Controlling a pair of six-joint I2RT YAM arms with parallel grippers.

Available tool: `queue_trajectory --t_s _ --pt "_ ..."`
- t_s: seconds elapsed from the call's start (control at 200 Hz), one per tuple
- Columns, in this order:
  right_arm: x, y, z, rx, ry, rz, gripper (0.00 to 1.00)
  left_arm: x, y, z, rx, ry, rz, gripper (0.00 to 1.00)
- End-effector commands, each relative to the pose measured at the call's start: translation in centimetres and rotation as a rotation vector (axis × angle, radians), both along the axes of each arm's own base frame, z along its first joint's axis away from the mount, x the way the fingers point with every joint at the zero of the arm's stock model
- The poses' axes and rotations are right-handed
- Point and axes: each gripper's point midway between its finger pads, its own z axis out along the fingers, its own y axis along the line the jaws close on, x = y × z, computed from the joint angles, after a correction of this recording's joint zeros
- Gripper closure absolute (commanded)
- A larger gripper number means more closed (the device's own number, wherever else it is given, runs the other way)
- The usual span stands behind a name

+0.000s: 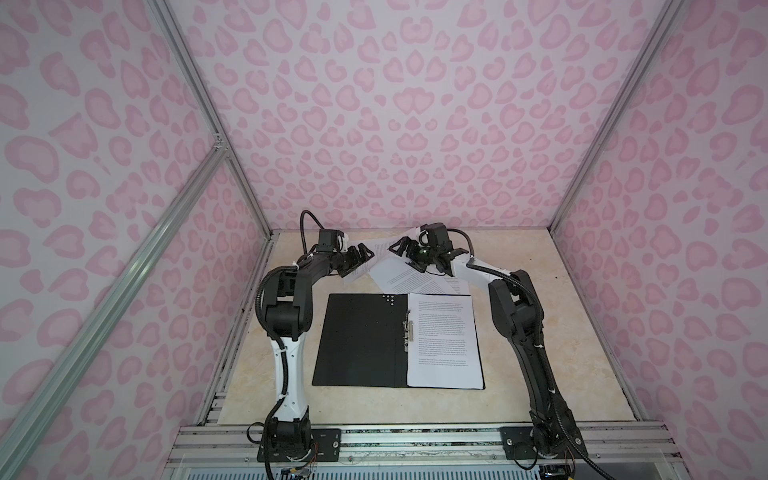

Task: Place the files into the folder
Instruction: 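Move the right gripper to the far loose sheets beside the left gripper, then grasp a far loose sheet's edge with the right gripper and lift it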

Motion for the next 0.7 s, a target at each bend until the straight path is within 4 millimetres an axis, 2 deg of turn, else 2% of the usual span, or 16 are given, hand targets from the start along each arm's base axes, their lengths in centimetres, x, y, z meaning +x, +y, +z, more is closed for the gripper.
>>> queue_trajectory --t_s 0.0,0.135,0.245,0.375,0.555,0.695 --pt "0.8 0.0 0.9 0.094 0.000 -0.072 0.01 -4.2 0.9 -4.9 0.033 0.245 0.061 0.02" --pt "0.8 0.1 1.2 0.077 -0.014 -0.127 0.01 -4.4 0.8 -4.8 0.019 0.243 0.064 0.01" --pt "1.2 0.7 0.3 0.081 -0.009 -0.162 0.02 -4.6 0.6 -4.8 0.001 0.242 0.064 0.02" --pt "2.0 1.3 -0.3 0.119 -0.018 -0.216 0.09 -4.9 0.2 -4.8 -0.033 0.242 0.070 0.02" --pt "1.5 1.4 -1.1 0.088 -0.019 -0.308 0.17 -5.1 0.1 -4.8 -0.056 0.243 0.078 0.02" --pt "1.4 1.9 -2.0 0.112 -0.007 -0.360 0.31 -5.2 0.0 -4.7 -0.072 0.241 0.076 0.02"
